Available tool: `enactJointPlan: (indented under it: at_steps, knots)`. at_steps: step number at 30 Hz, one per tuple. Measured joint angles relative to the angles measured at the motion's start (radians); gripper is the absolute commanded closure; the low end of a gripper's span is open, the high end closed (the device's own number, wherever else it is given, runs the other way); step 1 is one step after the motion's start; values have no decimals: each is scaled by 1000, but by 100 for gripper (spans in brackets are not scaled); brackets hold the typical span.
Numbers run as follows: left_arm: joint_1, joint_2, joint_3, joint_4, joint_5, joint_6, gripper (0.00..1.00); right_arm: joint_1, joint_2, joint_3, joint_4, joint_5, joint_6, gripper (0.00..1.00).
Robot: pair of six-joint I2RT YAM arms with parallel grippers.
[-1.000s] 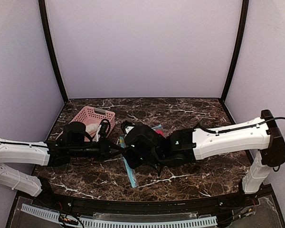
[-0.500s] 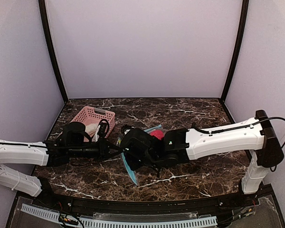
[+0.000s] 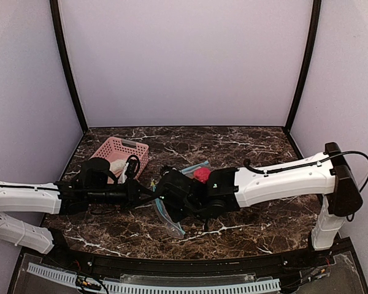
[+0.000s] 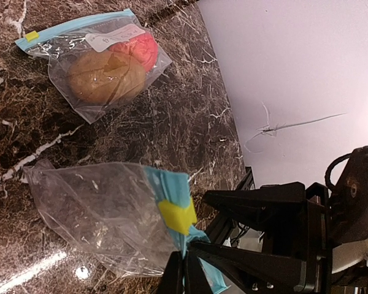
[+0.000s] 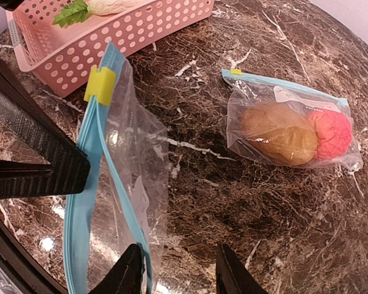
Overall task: Place the food in the zip-top bag and seal the zipper
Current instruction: Pass from the left arm to the right
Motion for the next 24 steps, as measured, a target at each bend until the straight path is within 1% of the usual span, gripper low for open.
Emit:
enactJointPlan:
  at_steps: [7,11,20,24]
  knots:
    - [0,-1,0,0,-4,0,99,5,3,17,21,-39,-61,61]
    - [0,-1,0,-1,-8,0,99,7,29,46,20,-48,-64,65]
    - [-5,-16,0,-5,-15,2,99,8,140,154,-95,-23,4,73]
    - [-5,-22,0,-19,-18,8,99,1,151,162,-138,-18,48,90]
